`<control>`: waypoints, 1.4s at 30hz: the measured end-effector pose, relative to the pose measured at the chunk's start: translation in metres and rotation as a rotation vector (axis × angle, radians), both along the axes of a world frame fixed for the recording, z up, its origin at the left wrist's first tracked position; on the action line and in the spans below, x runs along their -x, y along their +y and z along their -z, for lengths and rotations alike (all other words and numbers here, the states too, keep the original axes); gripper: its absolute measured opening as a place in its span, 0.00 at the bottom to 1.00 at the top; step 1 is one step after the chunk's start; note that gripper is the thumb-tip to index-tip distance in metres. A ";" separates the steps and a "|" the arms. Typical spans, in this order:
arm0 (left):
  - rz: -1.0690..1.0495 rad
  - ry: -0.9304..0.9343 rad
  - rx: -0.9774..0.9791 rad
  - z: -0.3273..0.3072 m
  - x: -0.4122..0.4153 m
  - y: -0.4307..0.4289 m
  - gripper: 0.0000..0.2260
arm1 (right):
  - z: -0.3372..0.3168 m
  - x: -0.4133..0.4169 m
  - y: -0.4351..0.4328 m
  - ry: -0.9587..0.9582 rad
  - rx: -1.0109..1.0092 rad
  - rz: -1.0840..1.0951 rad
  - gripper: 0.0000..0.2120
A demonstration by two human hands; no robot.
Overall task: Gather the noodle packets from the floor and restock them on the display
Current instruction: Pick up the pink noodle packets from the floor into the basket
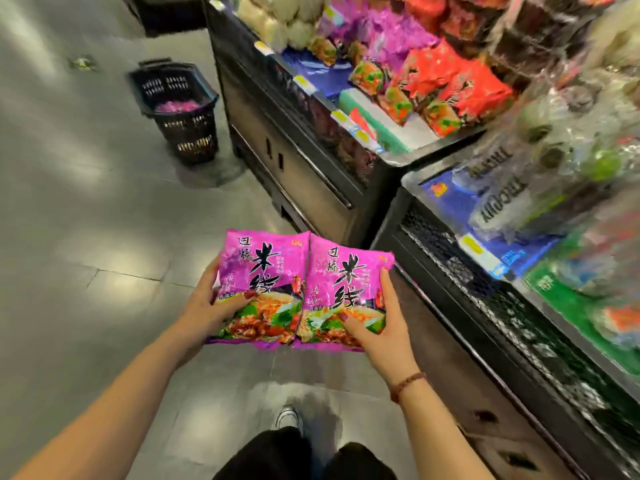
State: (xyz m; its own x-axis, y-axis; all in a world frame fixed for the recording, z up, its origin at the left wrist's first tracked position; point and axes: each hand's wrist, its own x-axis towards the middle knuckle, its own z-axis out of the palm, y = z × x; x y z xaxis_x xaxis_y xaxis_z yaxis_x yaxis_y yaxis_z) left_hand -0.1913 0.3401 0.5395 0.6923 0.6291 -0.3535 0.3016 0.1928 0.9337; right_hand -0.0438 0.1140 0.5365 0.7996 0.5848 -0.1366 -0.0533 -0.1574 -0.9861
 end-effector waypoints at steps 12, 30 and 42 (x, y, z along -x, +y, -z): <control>-0.189 -0.092 -0.037 -0.003 -0.018 0.154 0.38 | -0.005 -0.076 0.209 0.036 0.037 -0.325 0.41; -0.269 0.021 -0.191 -0.013 -0.145 0.435 0.51 | -0.011 -0.259 0.539 0.035 -0.004 -0.612 0.42; -0.265 0.016 -0.147 0.012 -0.198 0.678 0.49 | 0.008 -0.309 0.776 -0.017 0.076 -0.595 0.43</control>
